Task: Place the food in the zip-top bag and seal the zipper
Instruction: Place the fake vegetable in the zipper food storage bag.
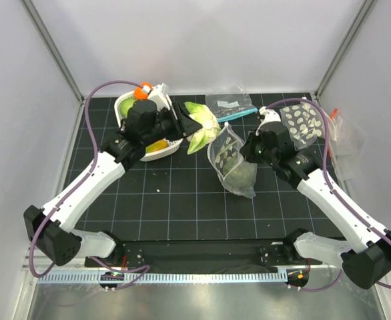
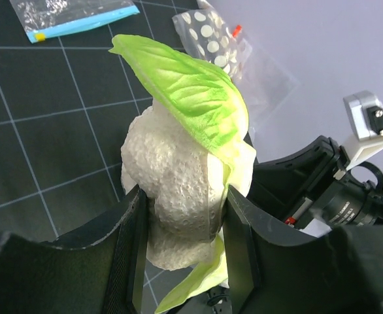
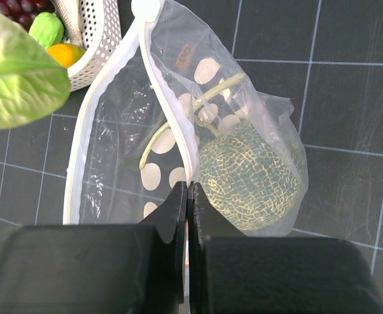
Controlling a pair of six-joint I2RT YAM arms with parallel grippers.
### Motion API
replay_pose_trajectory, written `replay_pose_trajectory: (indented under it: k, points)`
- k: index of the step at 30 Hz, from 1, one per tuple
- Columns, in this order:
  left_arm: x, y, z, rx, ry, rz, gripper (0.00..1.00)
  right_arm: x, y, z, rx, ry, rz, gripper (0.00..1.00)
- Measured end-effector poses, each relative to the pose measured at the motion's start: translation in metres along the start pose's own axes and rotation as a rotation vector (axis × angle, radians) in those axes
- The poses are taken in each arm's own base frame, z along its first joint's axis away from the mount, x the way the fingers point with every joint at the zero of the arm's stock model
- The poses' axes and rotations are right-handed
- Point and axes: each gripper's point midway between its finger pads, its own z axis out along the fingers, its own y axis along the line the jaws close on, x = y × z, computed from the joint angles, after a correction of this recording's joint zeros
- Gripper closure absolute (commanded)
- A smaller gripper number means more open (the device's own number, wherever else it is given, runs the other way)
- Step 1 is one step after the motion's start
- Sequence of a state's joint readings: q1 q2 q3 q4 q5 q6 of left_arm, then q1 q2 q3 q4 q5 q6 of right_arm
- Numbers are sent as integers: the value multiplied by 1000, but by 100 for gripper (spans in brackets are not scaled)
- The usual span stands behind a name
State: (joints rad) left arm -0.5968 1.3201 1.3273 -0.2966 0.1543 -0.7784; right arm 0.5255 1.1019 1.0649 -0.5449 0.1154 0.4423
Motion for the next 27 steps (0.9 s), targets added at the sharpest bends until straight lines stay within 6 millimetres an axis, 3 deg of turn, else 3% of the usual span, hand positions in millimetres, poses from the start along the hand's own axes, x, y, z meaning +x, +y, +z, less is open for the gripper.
replay_pose_trajectory:
  k: [8,17,27]
  points:
    - [29,-9,16,-10,78,19,70,-2,-2,-1,12,-4,0,99]
    - [74,-24,53,-40,241,92,72,-8,-2,-5,22,-22,2,99]
    - [106,-11,77,-173,377,188,74,-27,-6,-24,38,-112,23,99]
